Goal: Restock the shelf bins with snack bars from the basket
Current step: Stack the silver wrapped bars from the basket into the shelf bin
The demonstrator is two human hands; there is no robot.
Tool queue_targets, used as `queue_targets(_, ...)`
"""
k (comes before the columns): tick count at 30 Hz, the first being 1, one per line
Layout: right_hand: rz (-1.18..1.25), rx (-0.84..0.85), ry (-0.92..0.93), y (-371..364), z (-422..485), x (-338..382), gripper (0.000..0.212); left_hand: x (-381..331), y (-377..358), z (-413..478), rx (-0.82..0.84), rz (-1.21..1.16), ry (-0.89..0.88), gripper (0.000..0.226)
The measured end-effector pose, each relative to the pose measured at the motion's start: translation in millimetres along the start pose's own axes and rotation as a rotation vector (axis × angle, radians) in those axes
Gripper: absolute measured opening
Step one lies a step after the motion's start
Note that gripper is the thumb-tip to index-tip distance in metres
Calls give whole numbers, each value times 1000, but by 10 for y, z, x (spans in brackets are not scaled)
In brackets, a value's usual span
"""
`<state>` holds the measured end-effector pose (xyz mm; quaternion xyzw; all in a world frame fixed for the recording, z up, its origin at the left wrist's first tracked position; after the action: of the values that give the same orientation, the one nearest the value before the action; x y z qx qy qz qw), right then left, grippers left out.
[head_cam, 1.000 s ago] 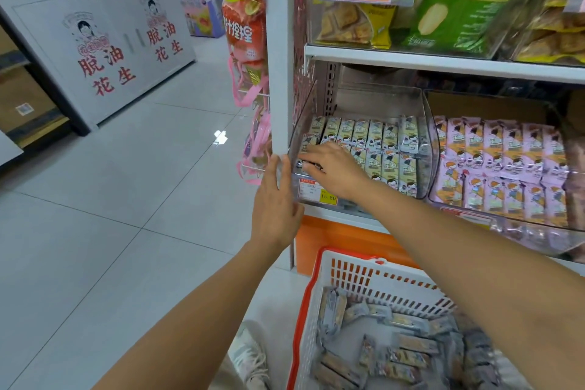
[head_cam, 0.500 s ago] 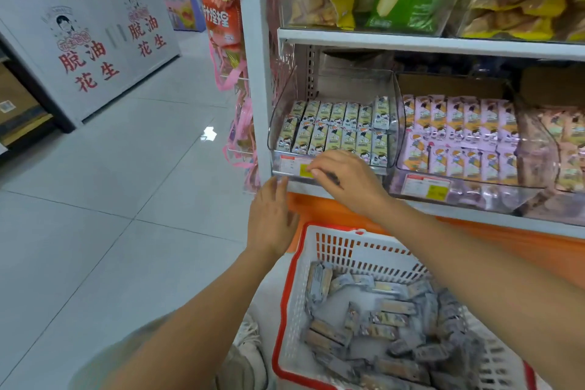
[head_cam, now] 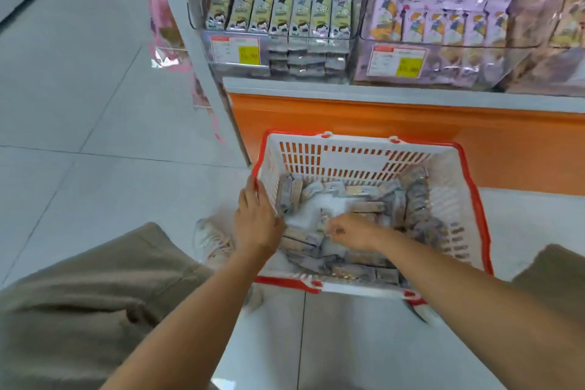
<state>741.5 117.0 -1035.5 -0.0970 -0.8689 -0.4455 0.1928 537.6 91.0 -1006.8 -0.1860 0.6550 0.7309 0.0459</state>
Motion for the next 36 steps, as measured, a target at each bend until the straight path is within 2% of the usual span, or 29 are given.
queue_targets(2,-5,114,3,-239,23,-51,18,20,-28,-5,-18,-33,1,83)
queue_targets(4,-111,215,32,-389,95,-75,31,71,-56,-10,-12,-51,0,85)
queue_targets(8,-196,283,131,-619,251,-19,43,143,-85,-22,-60,-67,-19,78)
queue_targets(11,-212,359,79,-839,371,92,51,156,-91,-33,-71,-72,-30,74)
queue_targets(15,-299,348,136,-1141,492,67,83,169,-100,-42,-81,-68,-47,74)
queue_targets(16,-275,358,105,-1155,499,77,85,178,-105,-39,-84,-64,-51,74)
queue_targets(17,-192,361,25,-1183,495,91,76,191,-114,-37,-86,-59,-53,74)
queue_targets(18,-134,357,-40,-1147,480,144,59,199,-120,-36,-84,-55,-53,75)
queue_targets(20,-74,278,-38,-1055,438,172,30,206,-123,-39,-73,-56,-51,78)
queue_targets(22,43,195,-41,-902,379,155,22,202,-109,-36,-59,-69,-50,80)
queue_targets(26,238,142,54,-495,214,129,22,209,-21,12,-5,-91,-54,80)
queue_targets(28,340,53,72,-205,131,188,24,204,72,51,1,-79,-49,76)
queue_targets(34,669,-193,154,670,-148,551,45,57,594,243,-127,-65,-17,66)
queue_targets(36,711,-328,204,905,-257,704,44,-7,800,317,-167,-83,-34,64)
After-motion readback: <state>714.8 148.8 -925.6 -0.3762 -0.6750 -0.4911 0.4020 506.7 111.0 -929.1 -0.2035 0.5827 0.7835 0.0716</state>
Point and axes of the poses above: each hand's wrist, its own z-axis towards the middle knuckle, its own y-axis out of the back of the hand, x = y × z, the point moved 1 cm from there along z, towards the middle knuckle, and after that the axes turned 15 degrees about -x, right-handed, at the moved point
